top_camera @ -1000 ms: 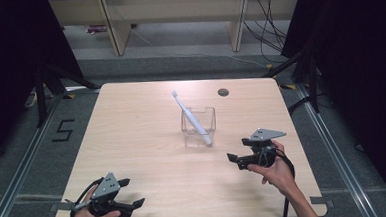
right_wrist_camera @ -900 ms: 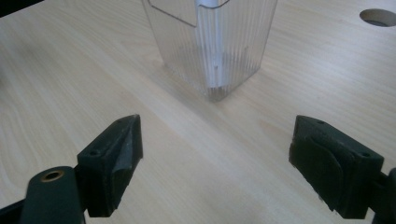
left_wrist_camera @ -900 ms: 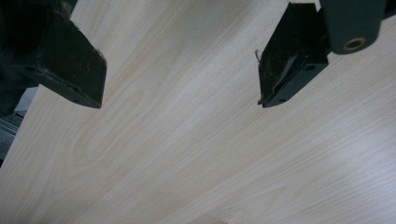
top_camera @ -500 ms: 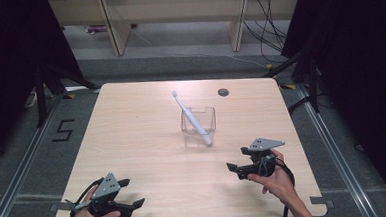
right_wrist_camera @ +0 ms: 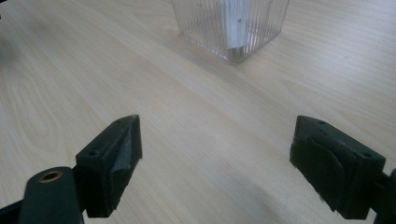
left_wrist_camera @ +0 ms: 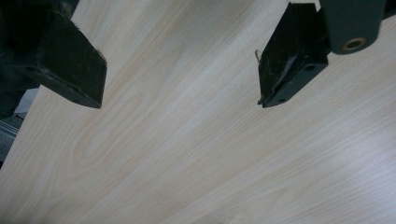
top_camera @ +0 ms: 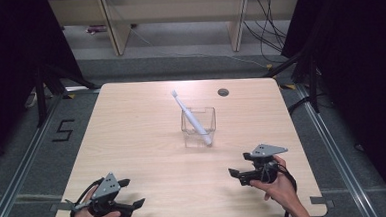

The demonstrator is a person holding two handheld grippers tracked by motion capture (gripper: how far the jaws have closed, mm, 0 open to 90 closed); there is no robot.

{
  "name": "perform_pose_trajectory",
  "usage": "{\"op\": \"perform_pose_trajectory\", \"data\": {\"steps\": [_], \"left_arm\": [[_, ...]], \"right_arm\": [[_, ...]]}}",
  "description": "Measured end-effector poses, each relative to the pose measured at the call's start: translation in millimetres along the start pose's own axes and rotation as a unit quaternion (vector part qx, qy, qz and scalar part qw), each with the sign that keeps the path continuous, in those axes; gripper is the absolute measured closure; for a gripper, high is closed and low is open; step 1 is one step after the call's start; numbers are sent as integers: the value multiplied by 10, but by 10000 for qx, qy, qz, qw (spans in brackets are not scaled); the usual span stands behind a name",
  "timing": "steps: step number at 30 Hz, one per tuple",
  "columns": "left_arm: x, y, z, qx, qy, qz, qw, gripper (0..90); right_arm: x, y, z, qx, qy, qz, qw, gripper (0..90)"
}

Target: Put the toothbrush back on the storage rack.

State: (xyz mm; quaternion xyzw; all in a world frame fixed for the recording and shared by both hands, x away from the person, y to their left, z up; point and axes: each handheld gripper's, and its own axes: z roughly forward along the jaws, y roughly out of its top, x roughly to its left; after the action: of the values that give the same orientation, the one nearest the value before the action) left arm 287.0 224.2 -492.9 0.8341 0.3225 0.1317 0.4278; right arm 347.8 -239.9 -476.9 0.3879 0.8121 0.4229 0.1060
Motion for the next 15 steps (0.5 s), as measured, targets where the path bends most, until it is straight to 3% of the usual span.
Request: {"op": "perform_pose_trajectory", "data": {"steps": [1, 2, 3, 4, 5, 8, 9, 11, 15], "left_arm": [[-20, -7, 23, -182, -64, -166, 9997, 149], [-19, -5, 15, -142, -45, -158, 9998, 149], [-21, -7, 16, -160, -34, -184, 9997, 149], [-17, -8, 23, -181, -61, -168, 9997, 149], [-18, 1, 8, -64, -13, -114, 9999, 149], [-5, 2, 3, 1, -7, -29, 10000, 149], [-17, -1, 18, -93, -59, -137, 9998, 149], [-8, -7, 15, -62, 4, -78, 10000, 149], [7, -8, 5, 20, 12, 13, 10000, 149]], "right_arm": [[-5, -18, 9, -54, 76, -36, 10000, 175], [2, -35, -7, -14, 11, -36, 10000, 175], [-17, -47, -5, -98, -30, -207, 9997, 175], [14, -68, -23, 12, 24, -9, 10000, 175], [-4, -88, -35, -42, -23, -239, 9997, 173], [28, -114, -52, -41, -6, -122, 9999, 172], [36, -119, -55, -19, 86, -67, 9999, 171], [35, -143, -71, 13, -92, -201, 9998, 160], [28, -171, -73, 110, -68, -296, 9995, 161]]}}
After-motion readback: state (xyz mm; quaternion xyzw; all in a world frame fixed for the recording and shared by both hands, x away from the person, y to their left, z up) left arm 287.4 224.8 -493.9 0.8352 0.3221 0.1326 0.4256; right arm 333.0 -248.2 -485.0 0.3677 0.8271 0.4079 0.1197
